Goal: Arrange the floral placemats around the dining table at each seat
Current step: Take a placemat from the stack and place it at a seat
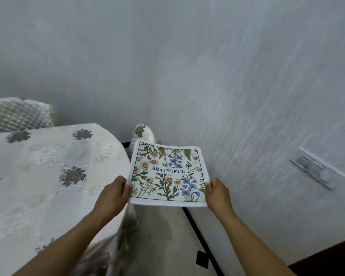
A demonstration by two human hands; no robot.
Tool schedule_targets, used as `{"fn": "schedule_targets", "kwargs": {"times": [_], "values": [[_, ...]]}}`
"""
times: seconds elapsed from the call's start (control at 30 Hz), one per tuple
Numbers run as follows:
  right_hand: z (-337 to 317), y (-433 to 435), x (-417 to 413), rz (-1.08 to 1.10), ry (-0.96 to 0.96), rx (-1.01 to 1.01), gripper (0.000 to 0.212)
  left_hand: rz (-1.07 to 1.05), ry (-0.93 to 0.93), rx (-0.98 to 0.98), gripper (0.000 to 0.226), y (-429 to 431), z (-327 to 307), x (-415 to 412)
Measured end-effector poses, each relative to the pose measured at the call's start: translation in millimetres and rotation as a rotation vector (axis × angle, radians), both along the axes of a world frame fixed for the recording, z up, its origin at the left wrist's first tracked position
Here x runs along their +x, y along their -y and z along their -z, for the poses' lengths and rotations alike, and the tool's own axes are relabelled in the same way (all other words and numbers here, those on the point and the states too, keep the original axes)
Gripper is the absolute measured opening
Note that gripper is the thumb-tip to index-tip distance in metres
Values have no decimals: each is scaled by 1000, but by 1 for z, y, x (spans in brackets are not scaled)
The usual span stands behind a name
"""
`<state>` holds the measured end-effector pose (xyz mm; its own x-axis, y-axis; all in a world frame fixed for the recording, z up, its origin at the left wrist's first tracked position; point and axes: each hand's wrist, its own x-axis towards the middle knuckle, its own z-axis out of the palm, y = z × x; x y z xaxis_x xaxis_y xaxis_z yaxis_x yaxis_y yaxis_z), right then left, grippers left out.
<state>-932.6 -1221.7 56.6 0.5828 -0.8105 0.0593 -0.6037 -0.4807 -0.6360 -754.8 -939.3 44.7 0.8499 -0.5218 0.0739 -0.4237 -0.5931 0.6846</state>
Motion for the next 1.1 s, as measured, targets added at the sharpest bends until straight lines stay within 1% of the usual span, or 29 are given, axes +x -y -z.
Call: {"fn": "schedule_targets", "kwargs": {"times": [0.13, 0.3, 0.4, 0.5, 0.6, 0.7, 0.8, 0.87, 0.97, 1.1], "values": [[1, 30, 65, -63, -17, -7, 23, -66, -1, -1, 25, 17, -2, 41], [8, 49, 162, -186, -32, -5, 26, -231, 16, 21, 24, 19, 1, 91], [16, 62, 224, -338, -43, 40, 26, -352, 26, 38, 22, 21, 8, 115], [22, 77, 289, -472, -48, -18, 25, -450, 56, 45, 22, 29, 11, 137], [30, 94, 358, -631, -17, 19, 27, -589, 82, 29, 24, 44, 16, 156], [33, 102, 422, -785, -20, 1, 25, -729, 75, 36, 23, 59, 19, 163], [32, 98, 477, -942, -28, -53, 25, -848, 60, 16, 17, 73, 17, 165], [31, 86, 510, -1042, -40, -65, 26, -944, 53, -2, 17, 78, 17, 168], [31, 60, 550, -1145, -79, -87, 29, -1077, 34, -10, 19, 76, 20, 177], [39, 28, 591, -1275, -59, -71, 31, -1192, -15, -41, 24, 68, 38, 194]]}}
